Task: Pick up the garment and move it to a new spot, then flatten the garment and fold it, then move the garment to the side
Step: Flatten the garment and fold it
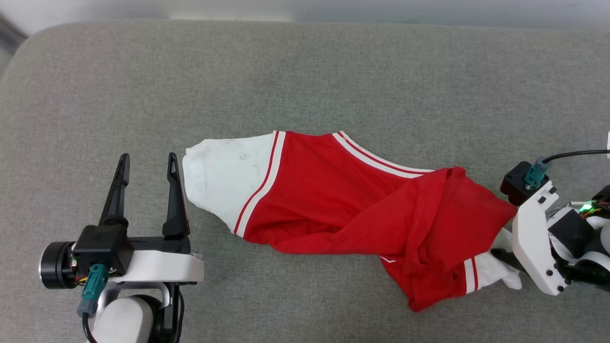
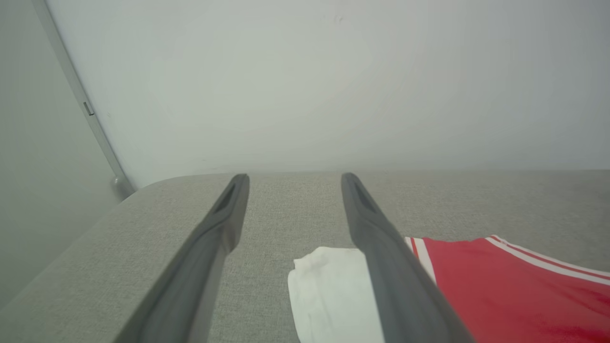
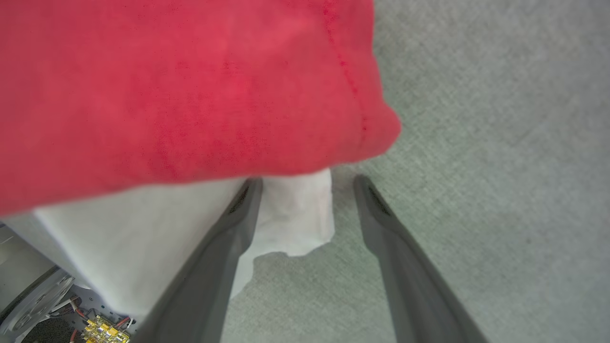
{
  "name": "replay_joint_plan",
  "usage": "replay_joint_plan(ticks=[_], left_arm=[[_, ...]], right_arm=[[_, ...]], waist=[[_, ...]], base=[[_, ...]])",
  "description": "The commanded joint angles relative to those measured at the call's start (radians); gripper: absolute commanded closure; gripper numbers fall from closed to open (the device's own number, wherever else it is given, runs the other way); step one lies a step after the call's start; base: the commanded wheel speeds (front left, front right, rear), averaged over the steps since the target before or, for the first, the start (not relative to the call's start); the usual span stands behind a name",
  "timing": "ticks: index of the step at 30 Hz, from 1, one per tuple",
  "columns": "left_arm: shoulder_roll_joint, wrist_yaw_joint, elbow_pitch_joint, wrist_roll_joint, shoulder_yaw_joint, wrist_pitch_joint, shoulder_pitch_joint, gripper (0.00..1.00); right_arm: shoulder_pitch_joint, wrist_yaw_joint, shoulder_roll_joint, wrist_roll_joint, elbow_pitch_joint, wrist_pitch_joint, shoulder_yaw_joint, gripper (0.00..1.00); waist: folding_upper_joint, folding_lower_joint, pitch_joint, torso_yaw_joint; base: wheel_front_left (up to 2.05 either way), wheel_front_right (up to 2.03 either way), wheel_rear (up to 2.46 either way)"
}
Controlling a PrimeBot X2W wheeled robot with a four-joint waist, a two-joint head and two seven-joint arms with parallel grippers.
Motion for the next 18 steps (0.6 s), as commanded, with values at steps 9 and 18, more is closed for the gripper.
replay_joint_plan(ticks=[9,18], left_arm=[[-0.077,-0.080,0.029,0.075,0.082,-0.002,0.006,0.00],[-0.129,-0.147,0.043,0.131,0.131,-0.002,0.007,0.00]], right_arm=[[-0.007,0.002,0.045,0.043,0.087,-0.117,0.170,1.00],[-0.215,0.000,-0.043,0.023,0.174,-0.294,0.112,1.00]], waist=[[0.0000,0.0000,0.029,0.005],[0.0000,0.0000,0.010,-0.003]], base=[[0.00,0.00,0.00],[0.00,0.00,0.00]])
